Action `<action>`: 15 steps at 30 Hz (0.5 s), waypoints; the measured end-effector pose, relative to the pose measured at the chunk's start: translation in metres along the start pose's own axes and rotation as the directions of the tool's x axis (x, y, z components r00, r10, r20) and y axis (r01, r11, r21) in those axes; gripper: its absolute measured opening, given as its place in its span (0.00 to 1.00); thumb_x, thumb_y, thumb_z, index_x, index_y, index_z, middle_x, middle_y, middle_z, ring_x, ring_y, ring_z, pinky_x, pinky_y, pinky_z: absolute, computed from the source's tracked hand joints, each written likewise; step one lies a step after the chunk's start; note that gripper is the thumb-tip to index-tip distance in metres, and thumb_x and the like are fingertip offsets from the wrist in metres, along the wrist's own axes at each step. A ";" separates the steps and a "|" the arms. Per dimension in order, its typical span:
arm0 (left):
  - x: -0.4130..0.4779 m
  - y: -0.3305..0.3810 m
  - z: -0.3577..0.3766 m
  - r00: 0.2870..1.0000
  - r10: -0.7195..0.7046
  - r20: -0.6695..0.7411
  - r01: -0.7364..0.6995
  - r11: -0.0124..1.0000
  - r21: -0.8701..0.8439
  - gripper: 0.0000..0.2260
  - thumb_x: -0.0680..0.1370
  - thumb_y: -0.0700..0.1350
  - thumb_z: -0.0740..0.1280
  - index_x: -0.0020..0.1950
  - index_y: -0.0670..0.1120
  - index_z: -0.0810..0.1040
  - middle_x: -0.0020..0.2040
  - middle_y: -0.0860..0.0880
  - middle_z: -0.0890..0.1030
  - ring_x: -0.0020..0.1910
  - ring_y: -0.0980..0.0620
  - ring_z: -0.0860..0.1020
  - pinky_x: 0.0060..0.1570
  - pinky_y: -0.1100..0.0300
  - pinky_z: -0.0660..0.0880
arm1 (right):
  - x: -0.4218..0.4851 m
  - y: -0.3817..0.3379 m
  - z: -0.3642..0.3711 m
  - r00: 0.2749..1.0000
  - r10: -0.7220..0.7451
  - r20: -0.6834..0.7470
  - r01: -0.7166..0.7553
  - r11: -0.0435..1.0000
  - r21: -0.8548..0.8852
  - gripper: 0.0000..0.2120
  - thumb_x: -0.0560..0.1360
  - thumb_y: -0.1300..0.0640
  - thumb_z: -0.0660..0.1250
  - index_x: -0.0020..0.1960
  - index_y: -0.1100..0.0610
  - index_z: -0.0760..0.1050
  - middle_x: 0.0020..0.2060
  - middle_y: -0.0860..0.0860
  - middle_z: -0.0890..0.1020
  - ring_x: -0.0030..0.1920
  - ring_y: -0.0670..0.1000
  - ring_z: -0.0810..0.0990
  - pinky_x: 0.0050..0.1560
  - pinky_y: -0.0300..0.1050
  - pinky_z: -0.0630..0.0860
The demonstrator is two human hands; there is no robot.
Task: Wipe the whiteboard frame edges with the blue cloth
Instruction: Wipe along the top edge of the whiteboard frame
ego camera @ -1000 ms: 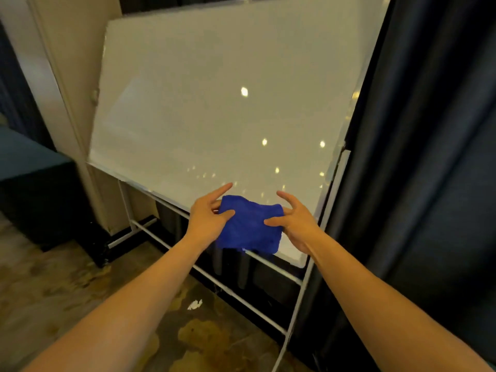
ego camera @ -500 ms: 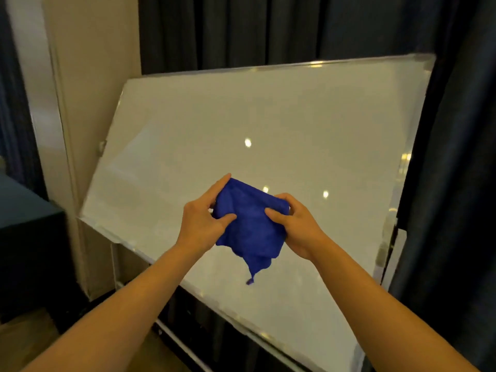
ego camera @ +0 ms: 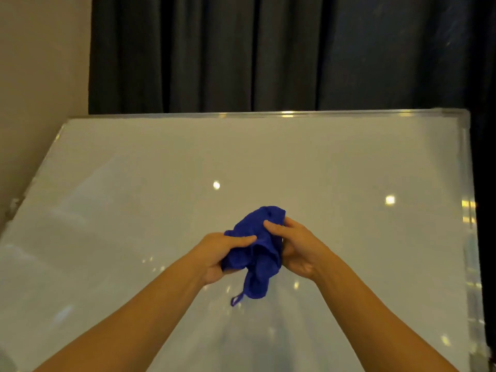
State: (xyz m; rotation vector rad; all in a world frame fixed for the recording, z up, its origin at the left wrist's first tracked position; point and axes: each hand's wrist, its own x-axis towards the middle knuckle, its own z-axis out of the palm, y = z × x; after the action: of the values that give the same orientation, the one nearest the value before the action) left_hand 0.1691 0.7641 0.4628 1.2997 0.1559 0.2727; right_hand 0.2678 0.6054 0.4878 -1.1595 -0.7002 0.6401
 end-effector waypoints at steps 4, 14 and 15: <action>0.076 0.038 -0.014 0.983 0.144 0.114 -0.133 0.986 -0.098 0.20 0.69 0.34 0.75 0.60 0.42 0.79 0.53 0.40 0.85 0.49 0.42 0.84 0.40 0.52 0.82 | 0.054 -0.023 -0.019 0.992 -0.119 -0.030 0.114 0.987 -0.116 0.22 0.72 0.71 0.69 0.65 0.60 0.75 0.60 0.60 0.81 0.59 0.61 0.81 0.56 0.55 0.80; 0.226 0.193 -0.033 0.771 0.590 0.238 -0.595 0.802 -0.062 0.12 0.80 0.40 0.60 0.50 0.46 0.83 0.47 0.46 0.86 0.46 0.43 0.85 0.36 0.58 0.81 | 0.175 -0.149 -0.005 0.692 -0.721 -0.034 0.554 0.561 -0.615 0.27 0.69 0.81 0.53 0.40 0.58 0.84 0.54 0.51 0.85 0.58 0.57 0.81 0.55 0.49 0.81; 0.244 0.204 -0.039 0.744 0.621 0.248 -0.639 0.769 -0.011 0.14 0.80 0.39 0.58 0.48 0.45 0.84 0.47 0.46 0.86 0.48 0.43 0.84 0.38 0.59 0.82 | 0.189 -0.153 -0.008 0.677 -0.734 -0.050 0.533 0.537 -0.654 0.28 0.69 0.82 0.52 0.39 0.58 0.84 0.55 0.53 0.85 0.58 0.57 0.81 0.57 0.51 0.80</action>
State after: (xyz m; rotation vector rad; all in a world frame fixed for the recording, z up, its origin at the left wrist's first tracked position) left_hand 0.3693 0.9188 0.6585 1.4185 -0.5059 0.6932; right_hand 0.4066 0.7031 0.6628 -1.4029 -1.0093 -0.4651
